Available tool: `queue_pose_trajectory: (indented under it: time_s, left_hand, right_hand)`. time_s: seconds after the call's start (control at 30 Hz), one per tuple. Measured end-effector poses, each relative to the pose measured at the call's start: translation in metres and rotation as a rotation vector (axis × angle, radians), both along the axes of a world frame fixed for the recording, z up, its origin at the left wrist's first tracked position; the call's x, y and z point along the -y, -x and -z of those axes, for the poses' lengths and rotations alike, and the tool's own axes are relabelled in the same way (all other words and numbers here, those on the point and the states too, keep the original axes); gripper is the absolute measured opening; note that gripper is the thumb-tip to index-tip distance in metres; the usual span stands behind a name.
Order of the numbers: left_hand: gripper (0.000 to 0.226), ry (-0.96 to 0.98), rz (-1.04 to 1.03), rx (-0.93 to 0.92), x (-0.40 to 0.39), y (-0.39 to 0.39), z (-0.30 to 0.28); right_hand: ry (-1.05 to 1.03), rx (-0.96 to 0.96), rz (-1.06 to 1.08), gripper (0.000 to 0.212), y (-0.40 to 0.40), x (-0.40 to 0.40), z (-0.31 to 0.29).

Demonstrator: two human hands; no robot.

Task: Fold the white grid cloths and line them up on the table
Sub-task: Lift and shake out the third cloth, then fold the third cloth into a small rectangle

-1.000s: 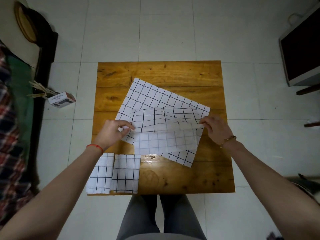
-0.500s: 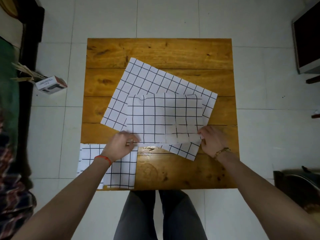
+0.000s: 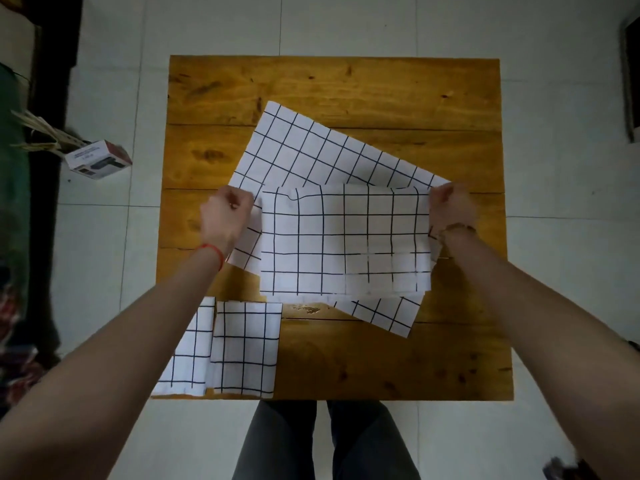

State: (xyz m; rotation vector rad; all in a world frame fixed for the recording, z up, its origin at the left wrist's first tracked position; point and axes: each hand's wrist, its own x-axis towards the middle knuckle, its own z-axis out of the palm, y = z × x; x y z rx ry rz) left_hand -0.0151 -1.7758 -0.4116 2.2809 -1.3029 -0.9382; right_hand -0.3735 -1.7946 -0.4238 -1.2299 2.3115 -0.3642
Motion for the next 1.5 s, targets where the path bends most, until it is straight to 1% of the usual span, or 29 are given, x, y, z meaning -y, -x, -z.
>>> queue_pose_trajectory:
  time_s: [0.07, 0.13, 0.27, 0.33, 0.4, 0.47, 0.53, 0.57, 0.63, 0.7, 0.77, 0.83, 0.87, 0.9, 0.97, 1.0, 1.07, 1.13, 1.17, 1.2, 1.27, 1.33, 1.37, 1.43, 1.5]
  left_hand:
    - [0.034, -0.084, -0.056, -0.052, 0.012, 0.005, 0.005]
    - [0.035, -0.132, -0.088, -0.077, 0.021, 0.013, 0.008]
    - [0.046, -0.237, -0.094, -0.044, 0.033, 0.024, 0.016]
    - [0.047, -0.264, -0.119, -0.059, 0.037, 0.029, 0.018]
    - [0.042, -0.267, -0.171, -0.127, 0.039, 0.032, 0.02]
    - [0.033, -0.257, -0.227, -0.204, 0.038, 0.031, 0.023]
    - [0.028, -0.23, -0.292, -0.267, 0.036, 0.028, 0.025]
    - [0.027, -0.214, -0.328, -0.302, 0.034, 0.027, 0.024]
    - [0.03, -0.172, -0.376, -0.369, 0.029, 0.026, 0.024]
    - [0.03, -0.125, -0.363, -0.41, 0.025, 0.023, 0.027]
    - [0.031, -0.117, -0.321, -0.429, 0.022, 0.021, 0.029]
    - [0.024, -0.14, -0.285, -0.425, 0.021, 0.02, 0.032]
    - [0.016, -0.148, -0.276, -0.413, 0.02, 0.019, 0.034]
    - [0.013, -0.157, -0.27, -0.383, 0.019, 0.019, 0.036]
    - [0.022, -0.169, -0.227, -0.298, 0.016, 0.017, 0.038]
    - [0.023, -0.167, -0.186, -0.266, 0.014, 0.016, 0.038]
    - [0.029, -0.145, -0.104, -0.225, 0.009, 0.016, 0.037]
    - [0.037, -0.114, -0.052, -0.182, 0.004, 0.017, 0.035]
    - [0.041, -0.083, -0.031, -0.163, 0.002, 0.018, 0.034]
    - [0.044, -0.044, -0.009, -0.141, 0.0, 0.019, 0.034]
    - [0.049, 0.035, 0.088, -0.017, -0.004, 0.02, 0.033]
    - [0.051, 0.106, 0.276, 0.175, -0.008, 0.019, 0.035]
    - [0.052, 0.135, 0.367, 0.244, -0.01, 0.019, 0.034]
    - [0.054, 0.167, 0.508, 0.322, -0.013, 0.021, 0.035]
    - [0.058, 0.134, 0.616, 0.389, -0.015, 0.023, 0.037]
  right_hand:
    - [-0.067, 0.016, 0.037, 0.021, -0.002, 0.011, 0.006]
    - [-0.127, 0.038, 0.072, 0.026, -0.003, 0.018, 0.014]
    - [-0.194, 0.046, 0.109, 0.037, -0.004, 0.022, 0.023]
    - [-0.201, 0.073, 0.128, 0.042, -0.007, 0.023, 0.021]
    - [-0.189, 0.105, 0.153, 0.043, -0.009, 0.026, 0.021]
    - [-0.17, 0.14, 0.184, 0.04, -0.008, 0.028, 0.023]
    - [-0.117, 0.194, 0.249, 0.03, -0.006, 0.03, 0.026]
    - [-0.084, 0.212, 0.284, 0.024, -0.005, 0.031, 0.028]
    - [-0.037, 0.231, 0.31, 0.022, -0.005, 0.031, 0.027]
    - [0.003, 0.241, 0.309, 0.023, -0.004, 0.031, 0.028]
    - [0.018, 0.235, 0.308, 0.019, -0.004, 0.03, 0.028]
    - [0.034, 0.232, 0.306, 0.016, -0.002, 0.03, 0.029]
    - [0.038, 0.233, 0.302, 0.018, 0.0, 0.031, 0.03]
    - [0.041, 0.224, 0.291, 0.023, 0.001, 0.03, 0.03]
    - [0.018, 0.168, 0.243, 0.03, 0.003, 0.027, 0.029]
    - [0.003, 0.157, 0.229, 0.026, 0.002, 0.025, 0.028]
    - [-0.002, 0.113, 0.202, 0.011, -0.001, 0.019, 0.028]
    - [0.014, -0.089, 0.051, 0.028, -0.006, 0.013, 0.03]
    - [0.029, -0.191, -0.07, 0.033, -0.011, 0.01, 0.03]
    - [0.069, -0.254, -0.196, 0.034, -0.016, 0.008, 0.028]
    - [0.19, -0.222, -0.396, 0.032, -0.034, 0.006, 0.023]
    - [0.249, -0.171, -0.602, 0.033, -0.055, 0.005, 0.02]
    - [0.235, -0.166, -0.712, 0.036, -0.067, 0.005, 0.019]
    - [0.176, -0.178, -0.911, 0.044, -0.091, 0.006, 0.022]
    - [0.089, -0.2, -1.057, 0.05, -0.114, 0.006, 0.024]
